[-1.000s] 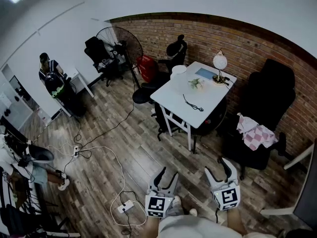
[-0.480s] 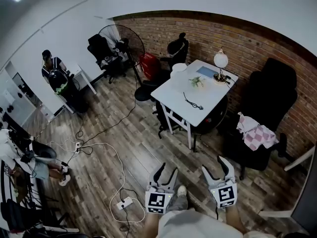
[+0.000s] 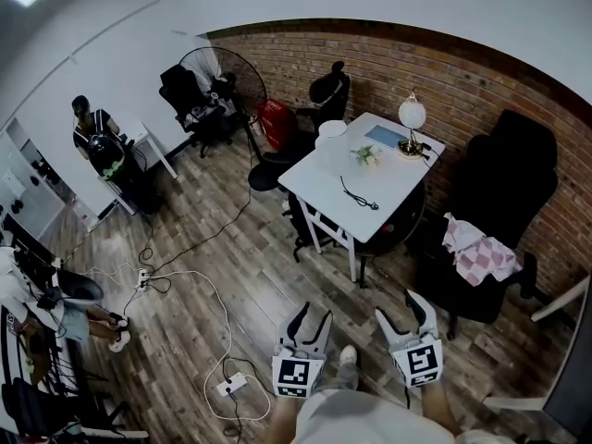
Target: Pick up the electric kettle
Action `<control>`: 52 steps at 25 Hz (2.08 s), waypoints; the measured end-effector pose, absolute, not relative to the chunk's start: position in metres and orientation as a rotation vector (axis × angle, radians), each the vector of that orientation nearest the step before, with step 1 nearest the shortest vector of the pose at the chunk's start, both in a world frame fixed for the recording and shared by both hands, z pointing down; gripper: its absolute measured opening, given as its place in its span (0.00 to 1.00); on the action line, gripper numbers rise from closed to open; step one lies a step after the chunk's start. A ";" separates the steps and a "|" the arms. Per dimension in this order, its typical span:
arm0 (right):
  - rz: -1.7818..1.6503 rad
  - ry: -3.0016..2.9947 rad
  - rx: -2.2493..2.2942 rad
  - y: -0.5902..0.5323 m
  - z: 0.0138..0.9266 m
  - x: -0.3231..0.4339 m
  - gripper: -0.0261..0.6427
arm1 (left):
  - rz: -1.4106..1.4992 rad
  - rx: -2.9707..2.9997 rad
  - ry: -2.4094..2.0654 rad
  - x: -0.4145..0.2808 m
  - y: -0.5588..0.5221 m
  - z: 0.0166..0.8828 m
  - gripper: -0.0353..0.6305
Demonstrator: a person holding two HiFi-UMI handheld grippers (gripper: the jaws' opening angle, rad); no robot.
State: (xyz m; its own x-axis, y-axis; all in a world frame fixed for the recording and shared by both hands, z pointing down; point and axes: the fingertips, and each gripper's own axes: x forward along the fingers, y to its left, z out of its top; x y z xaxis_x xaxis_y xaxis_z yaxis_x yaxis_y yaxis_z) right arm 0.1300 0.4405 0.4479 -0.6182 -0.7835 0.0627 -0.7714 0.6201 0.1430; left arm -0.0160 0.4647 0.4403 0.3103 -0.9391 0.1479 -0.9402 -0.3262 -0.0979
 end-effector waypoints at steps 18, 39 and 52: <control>-0.108 -2.683 1.295 0.314 0.450 0.092 0.46 | 0.298 2.532 -1.810 -0.055 0.334 0.439 0.34; -0.063 -2.605 1.365 0.231 0.458 0.064 0.46 | 0.277 2.579 -1.738 -0.083 0.243 0.445 0.34; -0.086 -2.591 1.389 0.207 0.457 0.061 0.46 | 0.255 2.599 -1.730 -0.086 0.215 0.443 0.34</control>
